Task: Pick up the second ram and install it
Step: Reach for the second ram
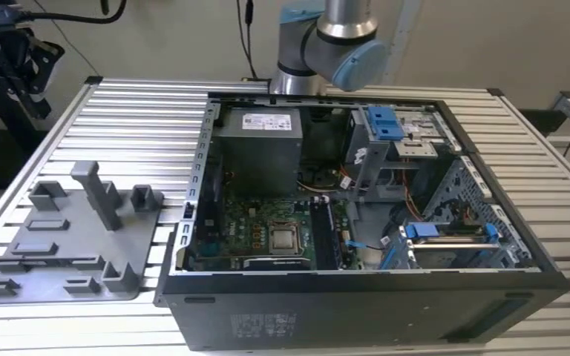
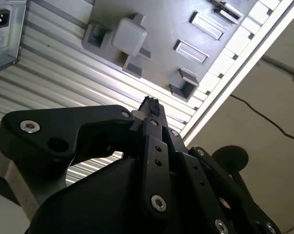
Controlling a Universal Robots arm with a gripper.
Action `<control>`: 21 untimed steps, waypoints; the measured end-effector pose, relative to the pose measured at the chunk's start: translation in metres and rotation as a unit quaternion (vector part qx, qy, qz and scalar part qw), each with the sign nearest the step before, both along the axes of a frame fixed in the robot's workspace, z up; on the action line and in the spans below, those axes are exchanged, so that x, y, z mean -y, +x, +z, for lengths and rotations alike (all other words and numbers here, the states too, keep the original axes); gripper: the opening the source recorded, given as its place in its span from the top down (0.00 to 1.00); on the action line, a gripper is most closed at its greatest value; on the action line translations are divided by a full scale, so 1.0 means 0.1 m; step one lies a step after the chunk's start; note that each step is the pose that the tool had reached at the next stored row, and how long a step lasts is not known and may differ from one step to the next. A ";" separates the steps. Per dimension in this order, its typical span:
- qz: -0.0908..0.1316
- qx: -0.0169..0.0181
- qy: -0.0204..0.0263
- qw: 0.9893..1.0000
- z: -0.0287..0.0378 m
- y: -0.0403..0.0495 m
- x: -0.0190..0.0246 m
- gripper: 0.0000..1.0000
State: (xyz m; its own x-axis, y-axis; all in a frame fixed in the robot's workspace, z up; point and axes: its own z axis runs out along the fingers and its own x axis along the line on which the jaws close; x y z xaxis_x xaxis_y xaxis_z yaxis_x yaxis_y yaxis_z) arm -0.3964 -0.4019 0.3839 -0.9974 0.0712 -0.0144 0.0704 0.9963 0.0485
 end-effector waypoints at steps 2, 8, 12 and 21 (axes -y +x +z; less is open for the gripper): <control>0.000 0.000 0.000 1.000 0.000 0.000 0.000 0.89; 0.000 0.000 0.000 1.000 -0.004 0.005 0.023 0.89; 0.000 0.000 0.000 1.000 -0.014 0.021 0.108 0.89; 0.000 0.000 0.000 1.000 -0.042 0.028 0.415 0.89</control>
